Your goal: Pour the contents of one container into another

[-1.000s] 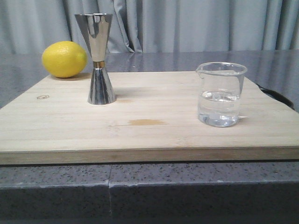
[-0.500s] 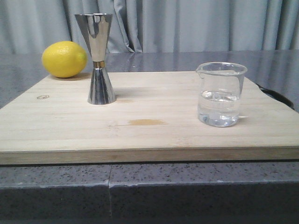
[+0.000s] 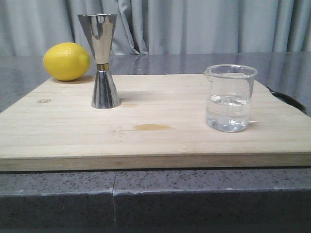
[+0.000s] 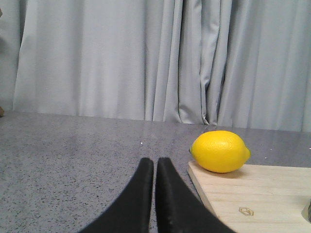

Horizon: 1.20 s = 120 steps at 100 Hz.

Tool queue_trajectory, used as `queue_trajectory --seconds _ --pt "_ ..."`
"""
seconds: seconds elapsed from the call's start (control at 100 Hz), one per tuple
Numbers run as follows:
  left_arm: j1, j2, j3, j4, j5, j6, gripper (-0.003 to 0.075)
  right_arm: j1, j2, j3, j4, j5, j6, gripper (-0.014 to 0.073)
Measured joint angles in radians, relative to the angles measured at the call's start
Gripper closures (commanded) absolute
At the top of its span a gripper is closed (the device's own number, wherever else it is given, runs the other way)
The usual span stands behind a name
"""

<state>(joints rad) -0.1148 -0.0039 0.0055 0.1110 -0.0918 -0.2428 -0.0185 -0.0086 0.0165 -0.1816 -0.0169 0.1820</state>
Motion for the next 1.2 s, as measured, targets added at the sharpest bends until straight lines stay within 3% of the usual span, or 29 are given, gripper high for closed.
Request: queue_trajectory --seconds 0.23,0.46,0.67,0.93,1.05,1.2 --pt "0.000 0.000 0.000 -0.079 -0.040 -0.157 0.0739 0.000 0.000 0.000 0.067 -0.060 0.033 0.0666" --pt "-0.045 0.004 -0.009 -0.086 0.033 -0.203 0.0739 0.002 0.000 -0.021 0.086 0.046 0.094 0.0666" --pt "-0.242 0.167 -0.123 -0.003 0.130 -0.207 0.0739 0.002 0.088 -0.163 0.085 0.150 0.099 0.0666" --pt "-0.540 0.527 -0.397 0.250 0.302 -0.207 0.0739 0.002 0.338 -0.416 0.085 0.457 0.008 0.0666" --pt "-0.610 0.682 -0.505 0.358 0.390 -0.207 0.0738 0.002 0.426 -0.489 0.103 0.535 -0.082 0.0666" --pt "-0.625 0.795 -0.558 0.411 0.370 -0.207 0.0738 0.002 0.464 -0.501 0.166 0.534 -0.158 0.0666"
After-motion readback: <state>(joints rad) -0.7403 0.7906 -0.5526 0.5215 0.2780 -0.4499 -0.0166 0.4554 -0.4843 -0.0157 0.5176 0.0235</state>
